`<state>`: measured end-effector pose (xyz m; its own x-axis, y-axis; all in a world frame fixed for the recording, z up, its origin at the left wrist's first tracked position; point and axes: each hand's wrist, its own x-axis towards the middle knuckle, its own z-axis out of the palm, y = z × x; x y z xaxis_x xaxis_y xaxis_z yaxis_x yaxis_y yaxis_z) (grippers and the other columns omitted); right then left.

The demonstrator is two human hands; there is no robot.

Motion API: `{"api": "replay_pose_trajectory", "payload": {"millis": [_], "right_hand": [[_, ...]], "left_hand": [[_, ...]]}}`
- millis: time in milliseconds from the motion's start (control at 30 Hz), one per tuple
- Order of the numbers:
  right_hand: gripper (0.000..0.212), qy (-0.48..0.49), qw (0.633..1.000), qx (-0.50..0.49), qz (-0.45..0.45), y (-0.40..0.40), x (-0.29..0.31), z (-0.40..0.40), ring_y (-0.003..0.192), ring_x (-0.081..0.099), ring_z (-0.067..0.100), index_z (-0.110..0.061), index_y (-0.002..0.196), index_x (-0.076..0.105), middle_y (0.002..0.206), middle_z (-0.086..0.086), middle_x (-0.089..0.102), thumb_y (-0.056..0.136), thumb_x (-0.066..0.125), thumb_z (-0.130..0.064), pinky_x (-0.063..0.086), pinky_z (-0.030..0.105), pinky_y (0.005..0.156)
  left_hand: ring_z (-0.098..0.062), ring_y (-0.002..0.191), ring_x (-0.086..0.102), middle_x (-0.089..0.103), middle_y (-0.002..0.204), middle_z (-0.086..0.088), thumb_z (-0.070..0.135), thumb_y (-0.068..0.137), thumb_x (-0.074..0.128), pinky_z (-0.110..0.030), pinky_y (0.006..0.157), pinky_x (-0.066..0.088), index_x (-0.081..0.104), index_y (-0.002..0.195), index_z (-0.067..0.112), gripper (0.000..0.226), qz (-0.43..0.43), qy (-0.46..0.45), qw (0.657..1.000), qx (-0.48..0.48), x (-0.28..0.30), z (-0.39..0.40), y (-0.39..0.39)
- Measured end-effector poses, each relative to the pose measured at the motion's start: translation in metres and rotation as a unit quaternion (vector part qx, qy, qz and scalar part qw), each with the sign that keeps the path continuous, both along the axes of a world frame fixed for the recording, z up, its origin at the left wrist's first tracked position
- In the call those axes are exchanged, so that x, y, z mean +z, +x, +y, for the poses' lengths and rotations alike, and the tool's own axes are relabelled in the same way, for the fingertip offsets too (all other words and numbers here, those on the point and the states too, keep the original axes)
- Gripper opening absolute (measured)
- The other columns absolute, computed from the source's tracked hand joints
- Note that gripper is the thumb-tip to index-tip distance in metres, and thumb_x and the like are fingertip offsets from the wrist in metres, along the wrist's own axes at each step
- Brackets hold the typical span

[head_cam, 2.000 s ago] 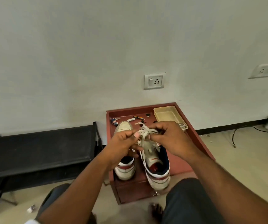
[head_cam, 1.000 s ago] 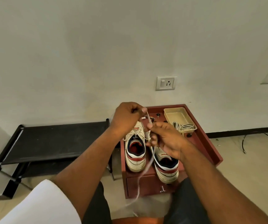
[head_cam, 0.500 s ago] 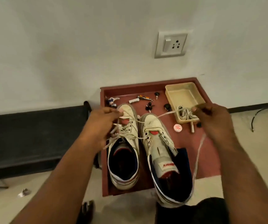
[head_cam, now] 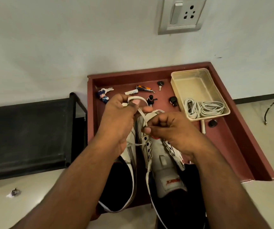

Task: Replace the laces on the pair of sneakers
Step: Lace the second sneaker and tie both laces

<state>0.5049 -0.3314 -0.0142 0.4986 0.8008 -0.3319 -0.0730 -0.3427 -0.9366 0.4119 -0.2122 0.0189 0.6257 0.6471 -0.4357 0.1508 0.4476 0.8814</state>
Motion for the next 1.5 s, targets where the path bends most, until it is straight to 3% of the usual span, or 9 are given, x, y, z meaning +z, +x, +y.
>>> {"api": "replay_pose_trajectory", "payload": {"millis": [100,200,233,400,600,700,867,1267,1500], "right_hand": [[0.009,-0.023,1.0,0.005,-0.011,0.005,-0.002,-0.004,0.06,0.057,0.013,-0.002,0.08,0.072,0.071,0.011,0.071,0.08,0.076,-0.01,0.047,0.024,0.06],[0.009,-0.089,0.992,0.047,-0.072,0.008,-0.004,-0.006,0.053,0.052,0.004,-0.011,0.073,0.072,0.062,-0.005,0.069,0.079,0.078,-0.013,0.042,0.019,0.054],[0.01,-0.103,0.989,0.058,-0.091,0.008,-0.005,-0.006,0.052,0.051,0.003,-0.011,0.071,0.072,0.058,-0.008,0.066,0.078,0.079,-0.013,0.041,0.017,0.052],[0.009,-0.089,0.986,0.059,-0.125,0.01,-0.008,-0.005,0.065,0.062,0.007,-0.012,0.071,0.074,0.071,0.001,0.072,0.074,0.082,-0.011,0.052,0.027,0.062],[0.005,-0.065,0.992,0.052,-0.096,0.012,-0.005,-0.009,0.058,0.058,0.001,-0.012,0.075,0.076,0.065,-0.002,0.07,0.076,0.08,-0.01,0.048,0.018,0.059],[0.008,-0.105,0.982,0.066,-0.142,0.016,-0.011,-0.01,0.065,0.061,0.006,-0.016,0.075,0.075,0.072,0.0,0.071,0.074,0.081,-0.011,0.053,0.03,0.067],[0.018,-0.168,0.951,0.125,-0.226,0.01,-0.018,-0.005,0.062,0.051,-0.003,-0.025,0.08,0.076,0.066,-0.014,0.056,0.068,0.085,-0.014,0.041,0.013,0.06],[0.012,-0.18,0.94,0.113,-0.266,0.004,-0.026,0.001,0.064,0.055,0.001,-0.026,0.074,0.074,0.068,-0.012,0.058,0.071,0.081,-0.017,0.045,0.021,0.059],[0.023,-0.164,0.942,0.084,-0.281,0.001,-0.029,0.002,0.066,0.057,0.0,-0.032,0.067,0.065,0.07,-0.014,0.063,0.07,0.081,-0.014,0.046,0.019,0.06]], "left_hand": [[-0.012,0.079,0.071,0.074,0.096,-0.004,0.013,0.097,0.059,-0.022,0.066,0.053,0.053,0.109,0.016,0.014,0.066,0.093,0.993,-0.009,-0.008,0.008,-0.005],[-0.01,0.106,0.056,0.048,0.131,0.006,0.009,0.081,0.076,-0.026,0.083,0.049,0.043,0.126,0.03,0.059,0.181,0.463,0.862,-0.098,-0.009,0.018,-0.014],[-0.009,0.109,0.052,0.037,0.14,0.007,0.001,0.077,0.074,-0.02,0.083,0.048,0.042,0.13,0.034,0.07,0.172,0.512,0.831,-0.138,-0.005,0.018,-0.015],[0.015,0.068,0.057,0.059,0.113,0.017,-0.007,0.08,0.066,-0.006,0.062,0.041,0.066,0.113,0.026,0.047,0.112,0.395,0.845,-0.342,-0.004,0.013,-0.013],[-0.007,0.062,0.067,0.073,0.074,0.001,0.008,0.082,0.076,-0.02,0.061,0.056,0.076,0.086,0.015,0.008,0.16,0.332,0.86,-0.352,-0.016,0.022,-0.011],[-0.002,0.069,0.064,0.07,0.077,0.008,0.013,0.083,0.077,-0.015,0.064,0.049,0.076,0.083,0.019,0.006,0.216,0.385,0.821,-0.363,-0.021,0.029,-0.011],[0.001,0.066,0.061,0.066,0.071,0.013,0.015,0.085,0.074,-0.012,0.061,0.045,0.076,0.084,0.02,0.005,0.263,0.39,0.802,-0.368,-0.031,0.027,-0.011],[-0.004,0.069,0.062,0.068,0.073,0.014,0.024,0.08,0.079,-0.021,0.062,0.044,0.079,0.083,0.028,0.005,0.292,0.372,0.806,-0.356,-0.04,0.021,-0.007],[-0.013,0.081,0.066,0.072,0.09,0.002,0.018,0.083,0.077,-0.026,0.074,0.053,0.078,0.092,0.02,0.01,0.318,0.44,0.727,-0.421,-0.03,0.016,0.007]]}}
